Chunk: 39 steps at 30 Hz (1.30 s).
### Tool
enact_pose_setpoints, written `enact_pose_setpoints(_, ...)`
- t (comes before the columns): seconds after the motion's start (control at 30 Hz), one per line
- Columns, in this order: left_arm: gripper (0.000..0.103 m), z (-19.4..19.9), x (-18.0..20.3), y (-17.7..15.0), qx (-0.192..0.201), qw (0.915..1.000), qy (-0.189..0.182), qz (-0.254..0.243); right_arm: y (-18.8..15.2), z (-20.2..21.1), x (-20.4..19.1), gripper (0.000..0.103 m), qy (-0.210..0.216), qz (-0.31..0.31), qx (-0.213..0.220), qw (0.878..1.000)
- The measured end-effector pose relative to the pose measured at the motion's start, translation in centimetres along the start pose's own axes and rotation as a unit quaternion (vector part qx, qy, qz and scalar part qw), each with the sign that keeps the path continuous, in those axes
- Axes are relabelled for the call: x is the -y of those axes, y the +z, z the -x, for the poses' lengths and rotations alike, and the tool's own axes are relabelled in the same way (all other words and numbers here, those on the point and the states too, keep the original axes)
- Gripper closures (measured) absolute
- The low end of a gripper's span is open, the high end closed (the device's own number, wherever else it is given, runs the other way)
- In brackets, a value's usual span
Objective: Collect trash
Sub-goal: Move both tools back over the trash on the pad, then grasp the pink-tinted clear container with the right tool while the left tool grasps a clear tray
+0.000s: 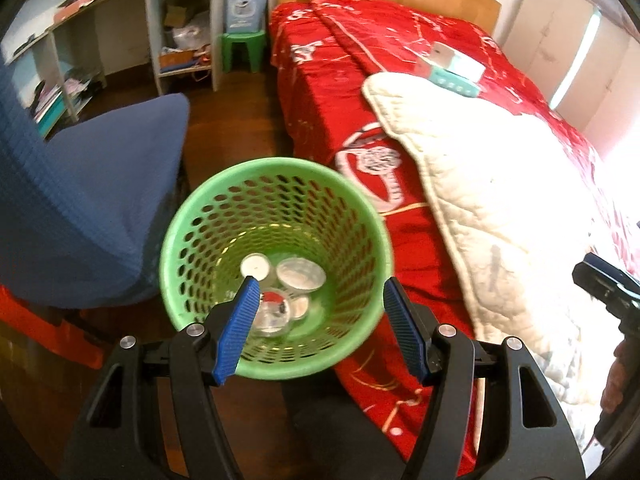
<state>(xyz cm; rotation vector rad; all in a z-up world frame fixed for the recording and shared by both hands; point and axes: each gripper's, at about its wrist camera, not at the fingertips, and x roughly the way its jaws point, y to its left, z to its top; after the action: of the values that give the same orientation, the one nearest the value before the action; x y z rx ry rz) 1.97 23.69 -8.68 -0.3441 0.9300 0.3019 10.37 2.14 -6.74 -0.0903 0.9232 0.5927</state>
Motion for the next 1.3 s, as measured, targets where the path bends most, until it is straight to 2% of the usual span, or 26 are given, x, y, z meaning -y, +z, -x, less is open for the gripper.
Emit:
enact_pose_setpoints(0.27,0.039,-0.3,3.7,0.3,-0.006,0.9994,-0.016,-0.031,-1.7,4.1,8.7,0.015,-0.070,-0.063,0.022,0.995)
enact_pose_setpoints(0.57,0.039,-1.0,7.5,0.2,-0.013,0.9976,-0.033,-0.060,-1.9,6.5,17.6,0.017,-0.133,-0.134,0.035,0.981)
enact_pose_setpoints(0.9,0.039,-2.3,10.1,0.7,-0.020,0.9949,-0.052,-0.083,0.4,5.2,25.3,0.023,-0.154,-0.233,0.014,0.960)
enact_pose_setpoints(1.2,0.039,-3.7,10.7,1.4,-0.025,0.9937,-0.060,-0.091,2.8,3.0,29.6,0.023,-0.161,-0.311,-0.017,0.936)
enact_pose_setpoints(1.3,0.039,-4.0,11.0,1.5,-0.028,0.9933,-0.062,-0.093,3.3,2.1,30.3,0.024,-0.180,-0.319,-0.033,0.930)
